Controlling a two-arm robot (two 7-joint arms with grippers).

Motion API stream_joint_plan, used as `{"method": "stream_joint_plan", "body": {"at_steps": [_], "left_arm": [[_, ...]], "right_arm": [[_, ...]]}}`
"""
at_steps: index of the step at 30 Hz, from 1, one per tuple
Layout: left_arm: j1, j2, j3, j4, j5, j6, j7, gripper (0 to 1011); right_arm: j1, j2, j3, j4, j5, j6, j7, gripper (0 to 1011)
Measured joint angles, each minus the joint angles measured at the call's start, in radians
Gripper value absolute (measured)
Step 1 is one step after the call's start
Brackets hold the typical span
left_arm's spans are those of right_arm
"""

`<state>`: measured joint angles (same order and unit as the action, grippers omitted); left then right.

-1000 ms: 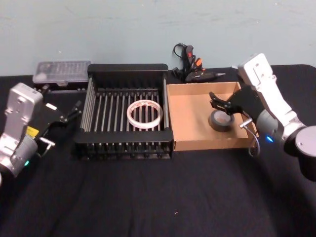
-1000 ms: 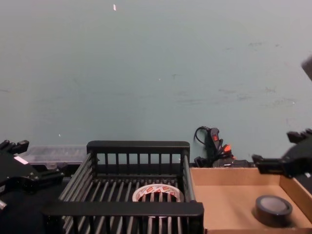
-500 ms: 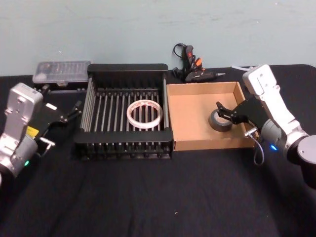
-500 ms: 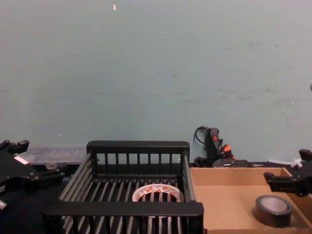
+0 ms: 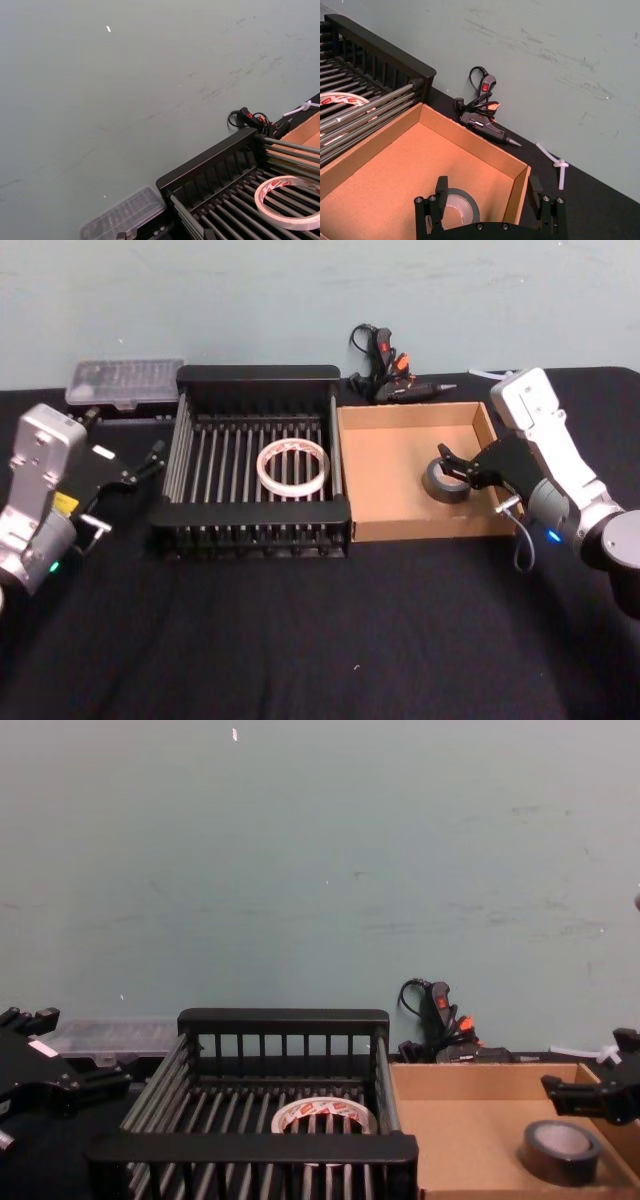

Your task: Pick up the white tape and place it into the black box , Pick up the silver tape and place it into the brown box.

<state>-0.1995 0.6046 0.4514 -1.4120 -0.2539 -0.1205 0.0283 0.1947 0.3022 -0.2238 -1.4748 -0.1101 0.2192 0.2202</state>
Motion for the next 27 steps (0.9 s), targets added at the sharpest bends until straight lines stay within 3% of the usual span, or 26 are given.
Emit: {"method": "stream_joint_plan", "body": {"at_steps": [27], "left_arm": [[0.0,0.0,0.0,0.0,0.0,0.0,0.0,1001]], "right_arm": [[0.0,0.002,-0.001,-0.002,0.004,-0.002,-0.001,1002]]}}
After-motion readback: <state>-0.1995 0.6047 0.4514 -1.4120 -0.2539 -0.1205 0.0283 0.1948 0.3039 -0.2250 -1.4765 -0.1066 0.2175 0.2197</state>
